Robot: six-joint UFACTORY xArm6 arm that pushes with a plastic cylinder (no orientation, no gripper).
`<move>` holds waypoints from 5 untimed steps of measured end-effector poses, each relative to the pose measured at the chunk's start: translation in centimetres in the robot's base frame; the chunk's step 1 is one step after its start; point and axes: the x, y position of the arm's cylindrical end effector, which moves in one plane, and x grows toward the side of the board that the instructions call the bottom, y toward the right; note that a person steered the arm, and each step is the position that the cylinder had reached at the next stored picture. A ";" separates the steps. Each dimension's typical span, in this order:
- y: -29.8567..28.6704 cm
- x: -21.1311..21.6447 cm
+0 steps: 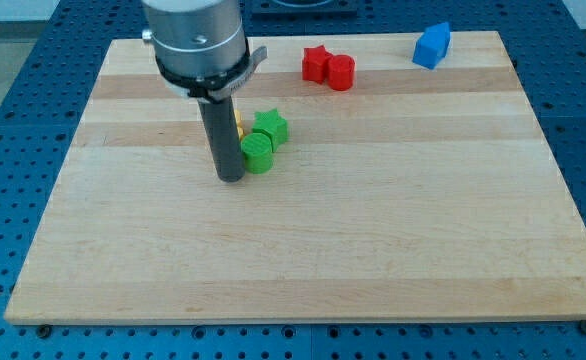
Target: Nudge the green circle right a bit
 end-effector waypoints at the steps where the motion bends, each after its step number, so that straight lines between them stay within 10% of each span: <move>1: 0.1 -1.5; 5: 7.1 -2.3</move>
